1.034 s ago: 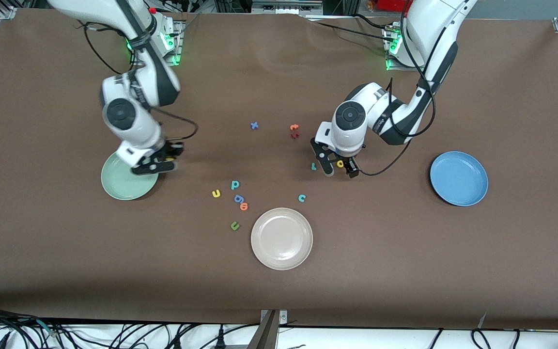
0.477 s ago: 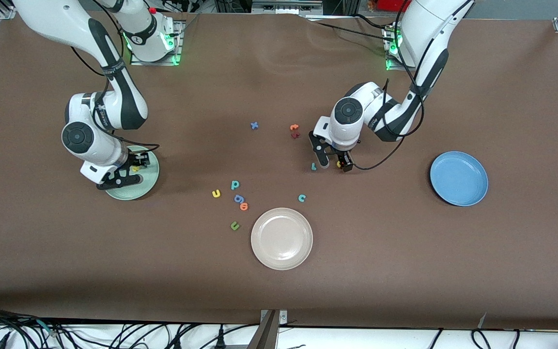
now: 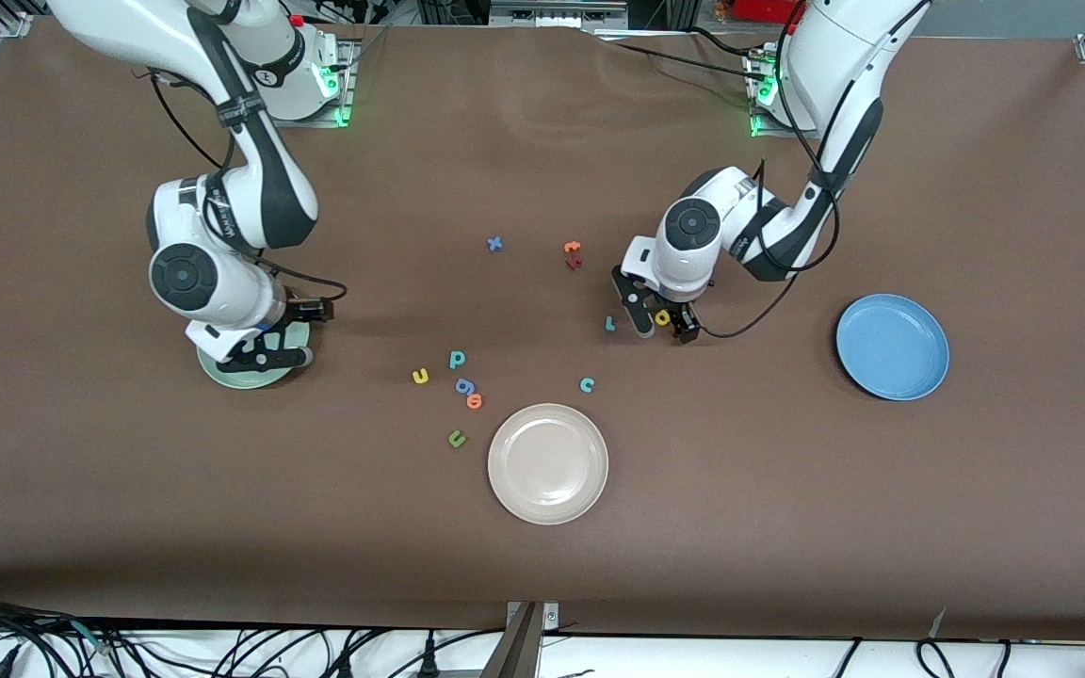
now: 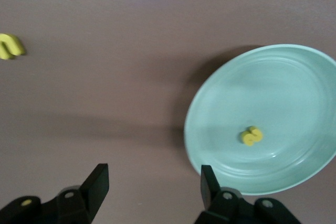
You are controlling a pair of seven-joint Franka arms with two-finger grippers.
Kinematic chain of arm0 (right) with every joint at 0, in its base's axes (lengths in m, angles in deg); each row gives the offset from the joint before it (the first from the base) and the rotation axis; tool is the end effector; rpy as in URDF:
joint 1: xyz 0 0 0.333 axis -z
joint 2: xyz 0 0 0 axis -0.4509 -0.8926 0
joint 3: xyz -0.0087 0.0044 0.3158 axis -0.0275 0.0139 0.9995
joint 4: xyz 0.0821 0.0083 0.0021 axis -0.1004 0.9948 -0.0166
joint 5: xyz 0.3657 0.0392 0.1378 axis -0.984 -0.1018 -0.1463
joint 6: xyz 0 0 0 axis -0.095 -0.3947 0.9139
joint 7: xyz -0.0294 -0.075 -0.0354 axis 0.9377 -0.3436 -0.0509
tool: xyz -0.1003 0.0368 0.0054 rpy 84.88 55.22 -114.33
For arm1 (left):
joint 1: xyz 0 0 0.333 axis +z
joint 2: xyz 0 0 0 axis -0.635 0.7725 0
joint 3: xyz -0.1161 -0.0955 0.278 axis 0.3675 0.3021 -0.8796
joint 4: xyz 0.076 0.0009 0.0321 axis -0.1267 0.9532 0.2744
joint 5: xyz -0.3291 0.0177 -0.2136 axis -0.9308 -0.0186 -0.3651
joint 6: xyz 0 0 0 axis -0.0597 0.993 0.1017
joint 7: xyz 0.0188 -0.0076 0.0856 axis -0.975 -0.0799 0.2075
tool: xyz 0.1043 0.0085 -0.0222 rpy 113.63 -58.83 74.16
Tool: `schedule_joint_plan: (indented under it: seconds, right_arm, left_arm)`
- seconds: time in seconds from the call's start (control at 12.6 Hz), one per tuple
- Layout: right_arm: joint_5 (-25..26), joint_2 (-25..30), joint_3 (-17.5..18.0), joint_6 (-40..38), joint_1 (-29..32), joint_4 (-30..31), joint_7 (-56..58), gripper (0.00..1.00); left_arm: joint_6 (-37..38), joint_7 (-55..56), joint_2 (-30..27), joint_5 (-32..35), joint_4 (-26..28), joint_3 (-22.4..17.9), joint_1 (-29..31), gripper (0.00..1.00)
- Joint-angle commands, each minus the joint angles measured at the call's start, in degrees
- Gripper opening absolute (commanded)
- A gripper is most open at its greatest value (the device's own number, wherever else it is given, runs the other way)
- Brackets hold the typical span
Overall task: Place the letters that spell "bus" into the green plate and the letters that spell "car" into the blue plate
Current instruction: 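Drop the yellow 2 onto the green plate while the left gripper grasps the yellow a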
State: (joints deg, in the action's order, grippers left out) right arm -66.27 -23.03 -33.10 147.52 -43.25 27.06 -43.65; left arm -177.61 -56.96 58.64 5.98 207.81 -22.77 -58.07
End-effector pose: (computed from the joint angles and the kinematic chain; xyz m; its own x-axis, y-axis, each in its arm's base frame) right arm 0.5746 0.1639 0.2823 0.9767 0.0628 -0.2052 0.0748 -0.9959 0.0509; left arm 0.4903 -0.3006 0.1673 0.4095 -0.9080 -0.0888 -0.9119 -0.4101 -0.0122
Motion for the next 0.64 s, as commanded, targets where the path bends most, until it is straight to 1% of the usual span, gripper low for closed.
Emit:
schedule_joint_plan:
  seconds: [0.0, 0.08, 0.16, 0.24, 0.4, 0.48, 0.56]
  right_arm:
    - [-1.3, -0.1, 1.9, -1.5, -0.8, -1.4, -4.3, 0.79]
    - [-1.7, -0.2, 3.3, -1.3, -0.9, -1.9, -4.6, 0.80]
    - [-1.6, -0.3, 5.4, -0.7, -1.0, -2.1, -4.6, 0.85]
    - [-1.5, -0.4, 7.2, 0.0, -1.0, -2.2, -4.7, 0.99]
    - [-1.1, -3.9, 7.8, 5.7, -1.6, -4.0, -4.4, 0.99]
    - [-1.1, -6.0, 8.0, 6.9, -2.2, -6.1, -4.6, 0.99]
    - [-1.1, -8.4, 8.0, 8.0, -3.1, -8.4, -3.9, 0.98]
  left_arm:
    - [-1.8, -0.1, 0.9, 1.8, -0.4, -0.2, 0.0, 0.92]
    - [-1.9, 0.0, 1.2, 1.6, -0.7, -0.2, 0.0, 0.91]
    - [-1.9, 0.0, 2.2, 1.6, -2.1, -0.2, -0.1, 0.91]
    - [-1.9, 0.8, 2.5, 1.5, -2.2, -0.2, -0.2, 0.91]
    - [-2.3, 2.1, 2.5, 1.9, -2.2, -0.2, -0.3, 0.91]
    - [-2.3, 2.1, 2.5, 1.8, -2.2, -0.2, -0.3, 0.91]
    - [-2.3, 2.1, 2.5, 1.8, -2.2, -0.2, -0.3, 0.85]
